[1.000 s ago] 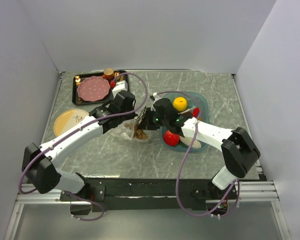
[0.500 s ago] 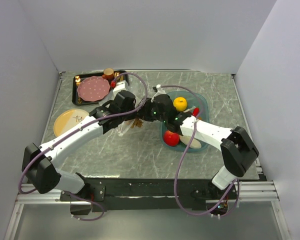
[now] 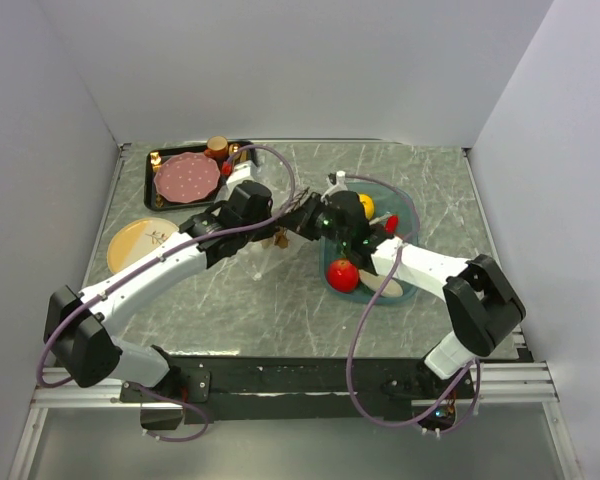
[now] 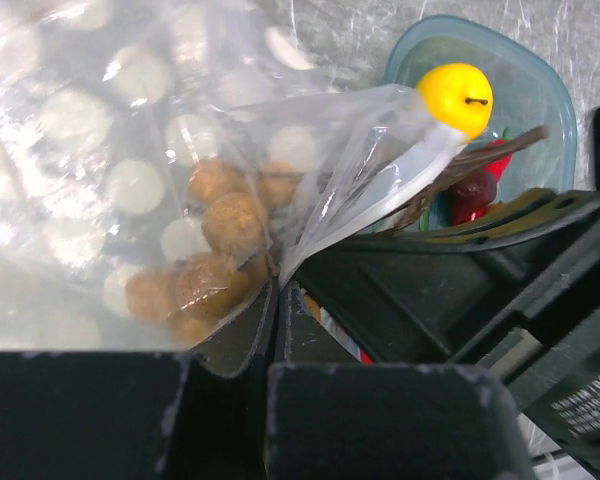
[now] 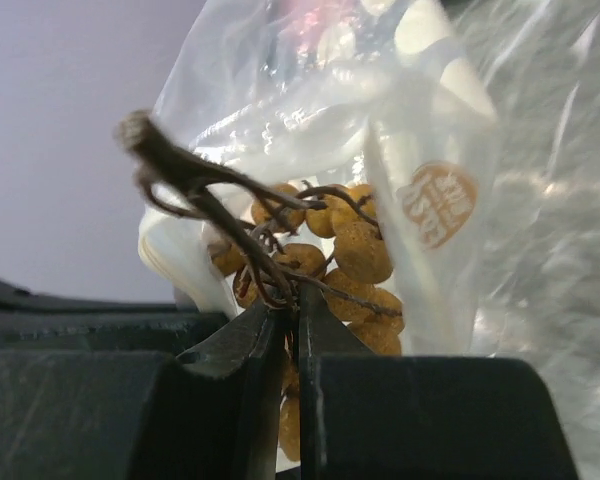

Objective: Place the food in the zip-top bag and seal the zipper
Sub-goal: Place the fake fruit in the zipper food storage bag.

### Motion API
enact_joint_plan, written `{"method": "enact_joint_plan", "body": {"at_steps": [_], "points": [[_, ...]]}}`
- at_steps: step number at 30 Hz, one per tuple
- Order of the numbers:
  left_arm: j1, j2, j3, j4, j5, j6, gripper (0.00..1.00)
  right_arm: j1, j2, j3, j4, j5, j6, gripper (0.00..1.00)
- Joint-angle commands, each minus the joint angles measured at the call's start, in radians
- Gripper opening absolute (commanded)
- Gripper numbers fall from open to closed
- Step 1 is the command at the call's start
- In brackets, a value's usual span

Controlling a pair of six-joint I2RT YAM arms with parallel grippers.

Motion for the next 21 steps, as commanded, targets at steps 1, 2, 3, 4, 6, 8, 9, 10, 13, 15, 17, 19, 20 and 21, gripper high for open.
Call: {"method": "enact_joint_plan", "body": {"at_steps": [1,2,3,4,6,8,9,10,13,15,17,19,20,21], "points": [[-0.007,0.016,0.03,0.008,0.042,-0.016,0.01,-0.018,-0.012,-0.017,0.187,-0.141,0.18,0.01],[-0.007,0.018,0.028,0.014,0.05,-0.016,0.01,-0.009,-0.008,-0.016,0.175,-0.122,0.179,0.01],[-0.008,0.015,0.027,0.028,0.05,-0.019,0.01,0.002,-0.012,-0.024,0.164,-0.101,0.174,0.01],[-0.008,0.012,0.025,0.036,0.049,-0.019,0.01,0.011,-0.015,-0.047,0.17,-0.081,0.156,0.01],[-0.008,0.004,0.028,0.046,0.047,-0.017,0.01,0.03,-0.023,-0.055,0.155,-0.028,0.121,0.01],[-0.007,0.003,0.043,0.046,0.046,-0.017,0.01,0.048,-0.012,-0.03,0.092,-0.001,0.061,0.01],[-0.008,0.001,0.046,0.051,0.05,-0.016,0.01,0.057,-0.005,-0.029,0.08,0.032,0.041,0.01],[-0.008,0.004,0.059,0.051,0.052,-0.02,0.01,0.066,-0.002,-0.009,0.028,0.061,-0.01,0.01],[-0.008,0.016,0.074,0.042,0.072,-0.023,0.01,0.094,0.017,0.021,-0.118,0.17,-0.061,0.0],[-0.008,0.018,0.076,0.033,0.076,-0.033,0.01,0.085,0.011,-0.013,-0.077,0.163,-0.062,0.0],[-0.008,0.006,0.06,0.034,0.073,-0.043,0.01,0.08,0.009,-0.012,-0.118,0.162,-0.071,0.0],[-0.008,-0.011,0.034,0.042,0.073,-0.048,0.01,0.079,-0.004,-0.027,-0.057,0.088,-0.103,0.01],[-0.008,-0.014,0.03,0.031,0.062,-0.056,0.01,0.079,-0.006,-0.025,-0.045,0.068,-0.116,0.01],[-0.008,-0.019,0.03,0.022,0.05,-0.065,0.01,0.077,0.002,-0.013,-0.045,0.038,-0.131,0.02]]}}
